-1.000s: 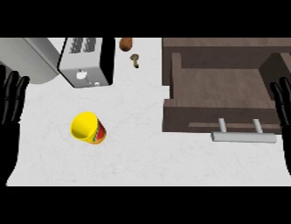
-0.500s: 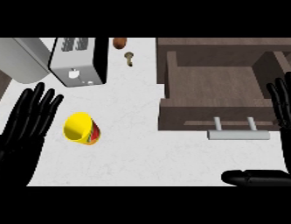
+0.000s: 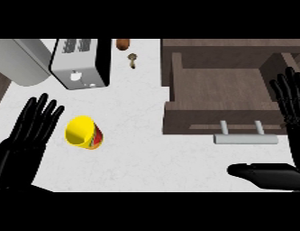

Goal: Pick up the cup, place it into the drawer and close the drawer

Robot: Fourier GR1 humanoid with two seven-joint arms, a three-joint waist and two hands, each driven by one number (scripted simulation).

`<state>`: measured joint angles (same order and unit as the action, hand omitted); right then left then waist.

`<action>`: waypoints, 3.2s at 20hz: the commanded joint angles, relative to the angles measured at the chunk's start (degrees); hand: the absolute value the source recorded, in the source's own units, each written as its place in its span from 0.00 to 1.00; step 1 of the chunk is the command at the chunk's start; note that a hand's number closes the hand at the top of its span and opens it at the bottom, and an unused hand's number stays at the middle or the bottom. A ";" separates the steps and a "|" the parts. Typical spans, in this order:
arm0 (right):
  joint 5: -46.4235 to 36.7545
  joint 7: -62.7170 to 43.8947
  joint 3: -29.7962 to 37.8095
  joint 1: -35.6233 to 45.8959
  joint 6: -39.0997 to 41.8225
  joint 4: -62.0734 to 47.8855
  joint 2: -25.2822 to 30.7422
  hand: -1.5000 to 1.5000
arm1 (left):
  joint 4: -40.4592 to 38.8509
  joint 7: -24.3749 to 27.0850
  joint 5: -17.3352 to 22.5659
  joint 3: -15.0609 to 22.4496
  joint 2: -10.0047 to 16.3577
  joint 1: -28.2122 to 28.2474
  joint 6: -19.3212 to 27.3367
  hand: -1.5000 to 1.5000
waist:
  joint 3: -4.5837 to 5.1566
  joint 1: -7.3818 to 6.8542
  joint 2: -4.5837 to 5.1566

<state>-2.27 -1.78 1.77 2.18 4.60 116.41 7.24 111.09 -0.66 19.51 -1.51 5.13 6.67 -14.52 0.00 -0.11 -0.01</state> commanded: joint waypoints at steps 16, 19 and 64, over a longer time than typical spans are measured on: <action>0.35 2.94 2.34 0.07 2.05 -2.09 0.21 0.00 | -36.86 22.15 -13.12 -8.27 2.96 -5.30 -1.11 0.00 | 0.03 0.33 0.04; 3.10 2.47 3.99 -1.88 3.29 0.46 0.77 0.00 | -43.90 24.29 -13.23 -11.76 6.04 -8.56 -0.95 0.00 | 0.04 0.58 0.05; 1.93 1.82 3.61 2.47 5.48 -4.47 0.45 0.00 | -99.54 63.02 -19.62 -14.85 8.32 -32.77 -12.17 0.00 | 0.23 1.52 0.55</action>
<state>-1.01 0.77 4.62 4.69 9.39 111.57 6.78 11.65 55.72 -0.19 -16.67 13.25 -27.55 -17.53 0.22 1.44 0.59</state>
